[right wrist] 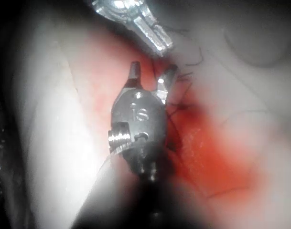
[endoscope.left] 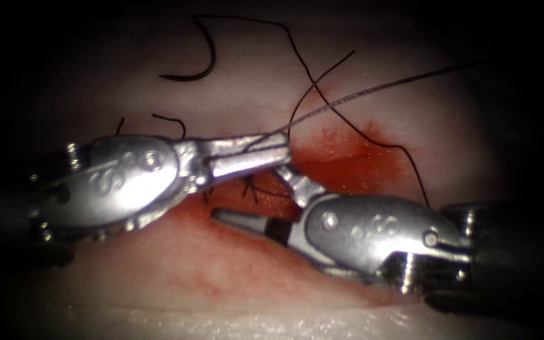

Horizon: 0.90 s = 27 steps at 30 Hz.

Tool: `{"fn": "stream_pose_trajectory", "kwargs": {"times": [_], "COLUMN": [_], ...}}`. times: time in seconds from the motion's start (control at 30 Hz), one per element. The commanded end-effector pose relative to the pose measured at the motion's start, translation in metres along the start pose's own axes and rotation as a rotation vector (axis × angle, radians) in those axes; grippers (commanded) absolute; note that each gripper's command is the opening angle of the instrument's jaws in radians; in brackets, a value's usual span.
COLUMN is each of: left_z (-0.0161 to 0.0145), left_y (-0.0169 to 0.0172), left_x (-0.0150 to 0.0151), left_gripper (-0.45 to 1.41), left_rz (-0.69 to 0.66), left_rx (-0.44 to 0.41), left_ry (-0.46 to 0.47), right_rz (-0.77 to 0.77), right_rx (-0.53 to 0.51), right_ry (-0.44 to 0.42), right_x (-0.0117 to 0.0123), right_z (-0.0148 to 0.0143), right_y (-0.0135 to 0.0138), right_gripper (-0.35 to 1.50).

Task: Wound Closure
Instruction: Hold suture with right end-effector to regrasp longer length of suture with left hand

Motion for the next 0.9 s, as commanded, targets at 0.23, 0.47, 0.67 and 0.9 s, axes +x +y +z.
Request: {"fn": "stream_pose_trajectory", "kwargs": {"times": [0.23,0.47,0.67,0.9], "left_z": [0.001,0.0033,0.0054,0.0079], "left_y": [-0.0003,0.0001,-0.0004,-0.0003], "left_x": [-0.0003,0.0004,0.0023,0.0031], "left_gripper": [-0.45,0.89,0.93,0.57], "left_rz": [-0.002,0.018,0.103,0.124], "left_rx": [0.004,0.054,0.086,0.086], "left_ry": [0.001,-0.202,-0.433,-0.546], "right_rz": [-0.062,-0.115,-0.147,-0.15], "right_rx": [-0.043,-0.061,-0.061,-0.068], "right_ry": [-0.038,-0.079,-0.117,-0.12], "right_x": [-0.001,-0.0028,-0.0058,-0.0061], "right_z": [0.0001,0.0008,0.0024,0.0031], "right_y": [0.0,0.0013,0.0012,0.0011], "right_gripper": [-0.35,-0.35,-0.35,-0.35]}}
